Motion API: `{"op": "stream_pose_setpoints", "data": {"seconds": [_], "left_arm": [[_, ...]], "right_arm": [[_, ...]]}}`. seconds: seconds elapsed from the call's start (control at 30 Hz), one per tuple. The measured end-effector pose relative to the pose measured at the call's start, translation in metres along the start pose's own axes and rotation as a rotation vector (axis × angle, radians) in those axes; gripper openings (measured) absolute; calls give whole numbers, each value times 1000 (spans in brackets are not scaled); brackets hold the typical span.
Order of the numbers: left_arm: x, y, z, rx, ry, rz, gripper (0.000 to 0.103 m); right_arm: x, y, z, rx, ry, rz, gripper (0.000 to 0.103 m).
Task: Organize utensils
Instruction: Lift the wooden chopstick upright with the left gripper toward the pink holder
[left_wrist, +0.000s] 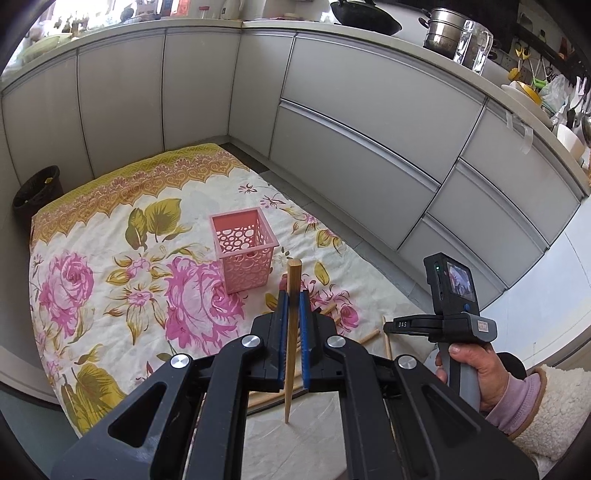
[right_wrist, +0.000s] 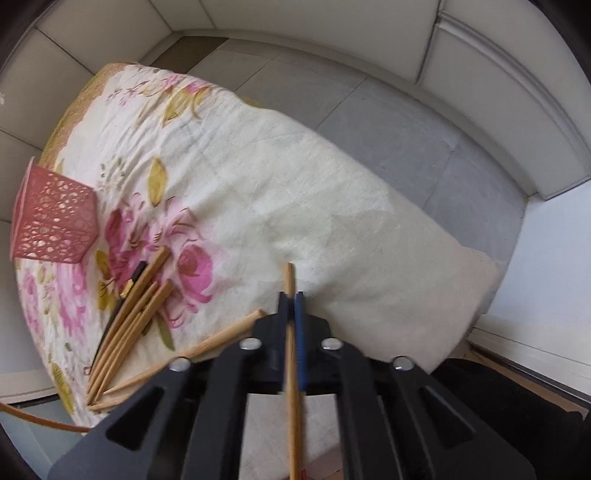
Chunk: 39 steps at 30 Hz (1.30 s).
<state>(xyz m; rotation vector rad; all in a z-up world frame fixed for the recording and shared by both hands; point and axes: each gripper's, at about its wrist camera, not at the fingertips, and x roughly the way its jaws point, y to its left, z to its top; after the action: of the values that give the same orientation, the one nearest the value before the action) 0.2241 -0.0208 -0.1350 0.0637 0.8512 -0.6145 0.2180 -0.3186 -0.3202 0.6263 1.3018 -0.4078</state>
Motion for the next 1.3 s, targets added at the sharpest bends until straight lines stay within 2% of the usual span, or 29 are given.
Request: {"op": "stream_pose_setpoints", "data": {"seconds": [0.2, 0.3, 0.37, 0.47, 0.53, 0.63, 0.73, 0.8, 0.83, 0.87, 0.93, 0.97, 1.0, 1.07, 1.2, 1.3], "left_arm": [[-19, -9, -9, -69, -35, 1, 0], [-24, -14, -13, -85, -33, 10, 0], [-25, -20, -15, -78, -30, 14, 0], [-28, -28, -14, -58, -43, 13, 0], [-26, -29, -13, -49, -49, 3, 0], [-21, -22, -12, -61, -50, -5, 0], [-16, -9, -11, -93, -46, -10, 0], [-11, -1, -11, -119, -30, -13, 0], [-6, 2, -12, -131, -15, -15, 0], [-1, 4, -12, -139, 5, -17, 2], [14, 5, -15, -143, 60, -29, 18], [21, 6, -16, -150, 79, -21, 35], [30, 6, -15, -163, 94, -6, 58], [47, 9, -10, -181, 113, 29, 75], [88, 7, 11, -158, 162, 116, 72], [119, 5, 26, -166, 204, 118, 67]], "right_arm": [[-15, -11, -7, 24, -21, 184, 0], [-29, -13, -7, 29, -33, 238, 0], [-28, -12, -2, 37, -14, 214, 2], [-8, -19, 6, 85, 88, 205, 7], [-1, -21, 9, 97, 91, 166, 21], [4, -20, 12, 96, 91, 149, 29], [7, -9, 18, 79, 90, 136, 32], [8, 0, 21, 61, 81, 100, 31], [9, 4, 22, 45, 78, 80, 15], [11, 6, 22, 36, 82, 74, 6], [13, 3, 24, 37, 75, 97, 5], [13, 0, 24, 45, 72, 119, 5], [13, -5, 24, 59, 74, 146, 5], [14, -11, 24, 73, 80, 181, 5], [15, -16, 23, 91, 90, 229, 5], [18, -23, 25, 117, 111, 278, 3]]}}
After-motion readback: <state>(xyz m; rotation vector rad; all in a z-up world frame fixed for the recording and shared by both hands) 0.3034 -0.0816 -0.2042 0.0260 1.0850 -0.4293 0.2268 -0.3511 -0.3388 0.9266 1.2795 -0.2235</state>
